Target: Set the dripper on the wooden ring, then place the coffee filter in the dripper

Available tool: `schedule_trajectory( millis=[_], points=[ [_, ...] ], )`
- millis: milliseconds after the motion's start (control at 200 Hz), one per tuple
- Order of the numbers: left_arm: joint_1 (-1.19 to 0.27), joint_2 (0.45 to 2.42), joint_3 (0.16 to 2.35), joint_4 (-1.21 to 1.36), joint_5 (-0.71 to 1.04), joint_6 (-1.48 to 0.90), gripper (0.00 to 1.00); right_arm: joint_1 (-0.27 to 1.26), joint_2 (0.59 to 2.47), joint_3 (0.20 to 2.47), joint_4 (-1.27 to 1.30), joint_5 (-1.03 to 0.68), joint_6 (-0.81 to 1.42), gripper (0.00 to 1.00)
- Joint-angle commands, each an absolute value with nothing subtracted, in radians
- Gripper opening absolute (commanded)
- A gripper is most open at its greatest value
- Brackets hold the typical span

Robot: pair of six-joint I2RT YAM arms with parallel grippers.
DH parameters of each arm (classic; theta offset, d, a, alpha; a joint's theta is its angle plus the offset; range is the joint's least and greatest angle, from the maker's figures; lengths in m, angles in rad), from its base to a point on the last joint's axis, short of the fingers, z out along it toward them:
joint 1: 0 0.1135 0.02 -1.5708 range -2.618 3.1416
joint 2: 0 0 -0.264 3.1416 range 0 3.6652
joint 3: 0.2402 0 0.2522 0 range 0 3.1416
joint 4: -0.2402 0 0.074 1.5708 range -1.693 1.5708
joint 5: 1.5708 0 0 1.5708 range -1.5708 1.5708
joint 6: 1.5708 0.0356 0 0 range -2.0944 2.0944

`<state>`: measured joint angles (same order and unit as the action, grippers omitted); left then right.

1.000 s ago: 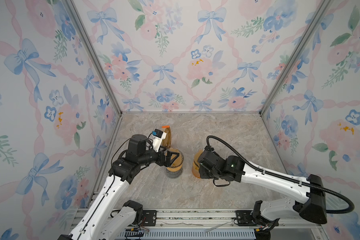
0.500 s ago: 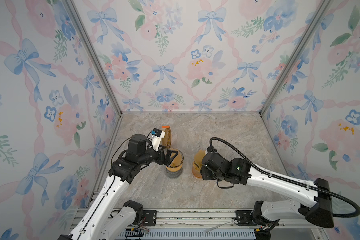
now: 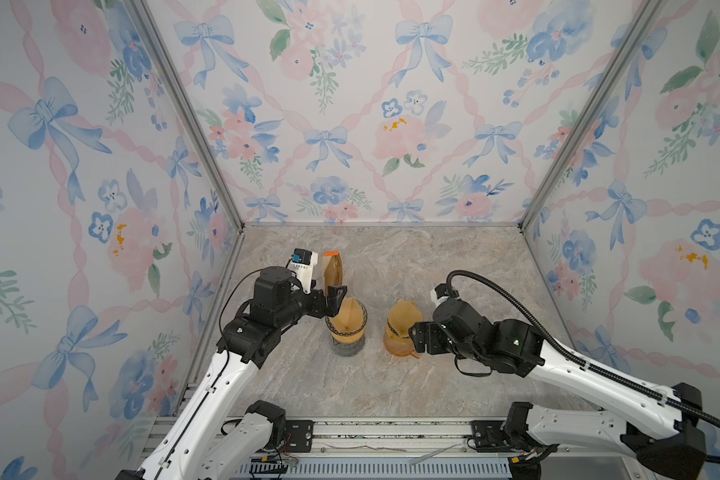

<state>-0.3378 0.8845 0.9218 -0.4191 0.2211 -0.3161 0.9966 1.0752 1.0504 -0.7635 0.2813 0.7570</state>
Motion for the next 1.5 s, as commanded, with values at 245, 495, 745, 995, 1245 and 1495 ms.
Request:
schedule_trajectory(
  millis=[245,495,745,995,1245,1495],
  points=[
    [-0.303,0.907,0.92,-0.364,0.089,-0.341,0.98,0.757,0.969,1.055,-0.768,0.382,0.543,0.96],
    [-0.213,0.949,0.934,-0.344,0.127,-0.334,0.98,0.631,0.935,1.05,-0.676,0.481,0.345,0.96],
    [-0.079,1.014,0.898,-0.27,0.182,-0.289,0.98,0.539,0.928,0.955,-0.576,0.582,0.296,0.96],
    [-0.012,1.093,0.822,-0.123,0.054,-0.332,0.98,0.439,0.942,0.857,-0.409,0.548,0.282,0.96],
    [-0.012,1.072,0.559,0.308,0.005,-0.267,0.98,0.308,0.976,0.819,-0.336,0.461,0.259,0.96],
    [-0.012,1.132,0.477,0.371,-0.09,-0.221,0.98,0.258,0.972,0.736,-0.242,0.457,0.199,0.96]
  ],
)
